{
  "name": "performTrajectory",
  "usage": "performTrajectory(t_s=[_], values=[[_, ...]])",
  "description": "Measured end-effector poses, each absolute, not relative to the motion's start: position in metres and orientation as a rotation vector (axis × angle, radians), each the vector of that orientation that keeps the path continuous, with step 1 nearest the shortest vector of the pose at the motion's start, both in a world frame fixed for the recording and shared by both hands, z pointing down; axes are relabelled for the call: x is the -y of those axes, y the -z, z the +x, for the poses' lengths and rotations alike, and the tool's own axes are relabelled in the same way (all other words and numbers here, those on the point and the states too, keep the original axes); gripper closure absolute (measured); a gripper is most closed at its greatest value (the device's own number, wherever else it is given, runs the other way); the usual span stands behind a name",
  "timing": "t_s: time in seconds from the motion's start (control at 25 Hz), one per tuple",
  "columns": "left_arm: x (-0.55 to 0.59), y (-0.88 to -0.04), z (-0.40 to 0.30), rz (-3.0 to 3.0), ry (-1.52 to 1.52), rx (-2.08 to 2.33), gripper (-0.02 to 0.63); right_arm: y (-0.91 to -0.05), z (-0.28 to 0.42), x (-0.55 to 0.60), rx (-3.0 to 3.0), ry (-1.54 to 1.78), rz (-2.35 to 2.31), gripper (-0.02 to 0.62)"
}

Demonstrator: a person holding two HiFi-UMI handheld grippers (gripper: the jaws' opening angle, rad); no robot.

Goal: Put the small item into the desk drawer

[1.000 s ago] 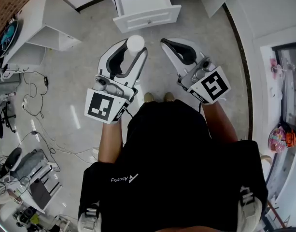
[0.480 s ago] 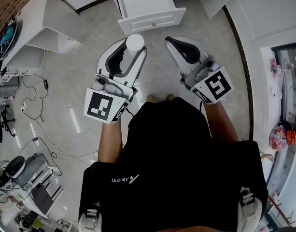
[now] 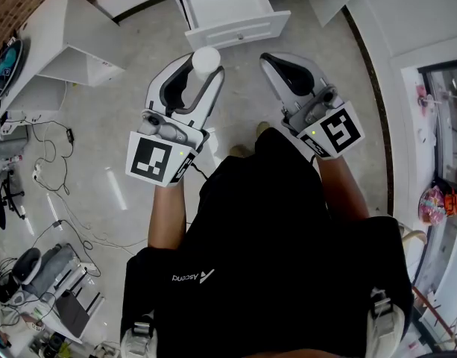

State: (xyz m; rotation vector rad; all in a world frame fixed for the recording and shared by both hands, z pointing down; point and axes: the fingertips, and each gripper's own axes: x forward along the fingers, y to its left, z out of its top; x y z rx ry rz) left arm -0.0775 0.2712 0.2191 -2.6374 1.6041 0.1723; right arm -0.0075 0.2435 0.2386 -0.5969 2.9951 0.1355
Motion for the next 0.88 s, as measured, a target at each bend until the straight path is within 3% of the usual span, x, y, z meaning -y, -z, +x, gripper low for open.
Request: performTrajectory(t_s=[0.88], values=[[-0.131, -0.239, -0.095, -2.636, -0.105, -1.644, 0.443, -0.250, -0.022, -0.096, -3.020, -0.227, -0.586, 0.595]])
